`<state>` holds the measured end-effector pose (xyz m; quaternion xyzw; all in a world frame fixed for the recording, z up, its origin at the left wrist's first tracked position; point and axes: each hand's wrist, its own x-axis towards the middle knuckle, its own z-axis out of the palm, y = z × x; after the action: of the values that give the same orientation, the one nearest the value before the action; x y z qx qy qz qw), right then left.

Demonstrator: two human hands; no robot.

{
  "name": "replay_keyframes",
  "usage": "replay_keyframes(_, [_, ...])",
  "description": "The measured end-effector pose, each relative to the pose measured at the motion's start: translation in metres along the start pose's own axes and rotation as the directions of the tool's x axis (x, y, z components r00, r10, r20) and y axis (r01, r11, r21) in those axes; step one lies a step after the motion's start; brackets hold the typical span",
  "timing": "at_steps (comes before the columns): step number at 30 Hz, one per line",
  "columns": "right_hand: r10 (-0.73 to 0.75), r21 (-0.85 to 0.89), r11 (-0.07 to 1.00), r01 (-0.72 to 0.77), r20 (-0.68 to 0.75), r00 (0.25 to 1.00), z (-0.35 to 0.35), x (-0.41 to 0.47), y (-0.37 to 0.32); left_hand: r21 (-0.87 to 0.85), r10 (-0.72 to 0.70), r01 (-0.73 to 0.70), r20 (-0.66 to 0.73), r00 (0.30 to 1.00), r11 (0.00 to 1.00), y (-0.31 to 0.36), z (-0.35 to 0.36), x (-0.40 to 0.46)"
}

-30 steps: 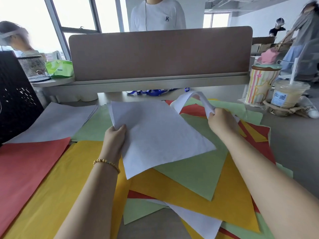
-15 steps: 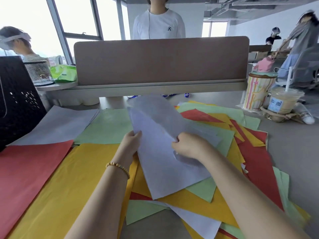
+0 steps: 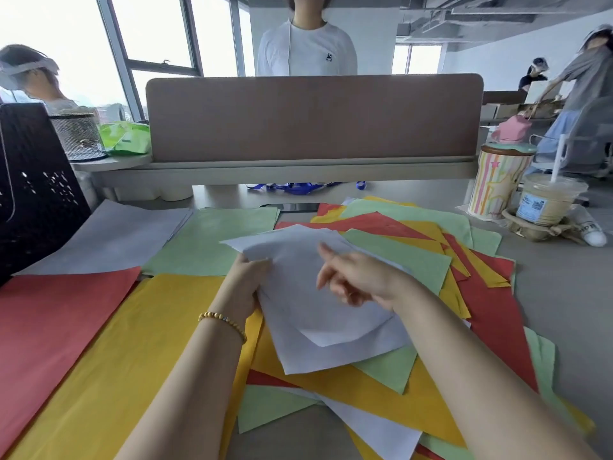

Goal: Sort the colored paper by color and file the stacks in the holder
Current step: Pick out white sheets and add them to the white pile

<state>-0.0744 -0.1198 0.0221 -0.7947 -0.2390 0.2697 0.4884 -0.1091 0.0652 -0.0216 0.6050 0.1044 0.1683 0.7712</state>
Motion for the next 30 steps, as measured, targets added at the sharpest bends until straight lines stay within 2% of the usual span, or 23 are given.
replay_keyframes(1, [-0.018,-0.005,1.0,0.017,-0.196,0.98,-0.008,0.007,0.007,0.013,0.027,-0.027,-0.001,1.0,1.0,-0.001,0.002,-0.002])
replay_keyframes(3, [-0.078,-0.158,0.987,-0.01,-0.544,0.836,-0.025,0.018,0.024,-0.012,0.034,-0.034,0.007,0.999,0.999,0.001,0.003,-0.004])
replay_keyframes(5, [-0.152,-0.306,0.947,-0.1,-0.698,0.699,-0.042,0.022,0.042,-0.038,0.006,-0.004,0.046,0.999,0.999,0.007,0.002,-0.003])
replay_keyframes(6, [-0.143,-0.304,0.945,-0.118,-0.714,0.686,-0.052,0.024,0.05,-0.047,-0.024,0.026,0.052,0.998,0.999,0.01,0.001,-0.002])
replay_keyframes(8, [-0.049,-0.181,0.979,-0.097,-0.665,0.745,-0.064,0.025,0.058,-0.029,-0.079,0.079,0.026,0.997,0.996,0.011,0.001,-0.001])
replay_keyframes(10, [0.082,0.093,0.995,-0.039,-0.516,0.853,-0.067,0.024,0.058,-0.03,-0.109,0.109,-0.009,0.994,0.994,0.008,0.005,-0.002])
replay_keyframes(12, [0.133,0.336,0.942,-0.015,-0.332,0.934,-0.066,0.026,0.06,-0.029,-0.131,0.13,-0.051,0.99,0.991,0.002,0.008,-0.003])
replay_keyframes(14, [0.122,0.411,0.912,-0.022,-0.219,0.968,-0.065,0.024,0.057,0.007,-0.152,0.154,-0.124,0.981,0.988,-0.002,0.008,0.0])
replay_keyframes(15, [0.149,0.397,0.916,-0.055,-0.212,0.966,-0.064,0.021,0.056,0.052,-0.166,0.177,-0.166,0.972,0.983,-0.004,0.007,0.003])
replay_keyframes(18, [0.257,0.246,0.952,-0.184,-0.309,0.916,-0.065,0.019,0.058,0.186,-0.181,0.225,-0.227,0.957,0.956,-0.003,0.005,0.006])
replay_keyframes(20, [0.281,0.12,0.959,-0.255,-0.351,0.893,-0.062,0.016,0.056,0.24,-0.212,0.257,-0.198,0.957,0.936,0.001,0.009,0.004])
replay_keyframes(22, [0.297,-0.03,0.943,-0.33,-0.369,0.881,-0.059,0.014,0.05,0.383,-0.226,0.273,-0.164,0.96,0.882,0.006,0.015,-0.002])
replay_keyframes(24, [0.281,-0.194,0.902,-0.387,-0.415,0.865,-0.053,0.007,0.038,0.532,-0.203,0.22,-0.091,0.975,0.818,0.017,0.023,-0.009])
replay_keyframes(26, [0.187,-0.291,0.888,-0.356,-0.48,0.857,-0.052,0.006,0.029,0.61,-0.122,0.123,-0.043,0.992,0.783,0.031,0.03,-0.012])
replay_keyframes(28, [0.112,-0.201,0.945,-0.258,-0.542,0.833,-0.054,0.003,0.018,0.601,0.029,0.008,-0.052,0.998,0.8,0.041,0.03,-0.008])
replay_keyframes(30, [0.039,-0.082,0.99,-0.112,-0.611,0.791,-0.057,-0.004,0.005,0.465,0.112,-0.069,-0.066,0.992,0.883,0.051,0.027,-0.003])
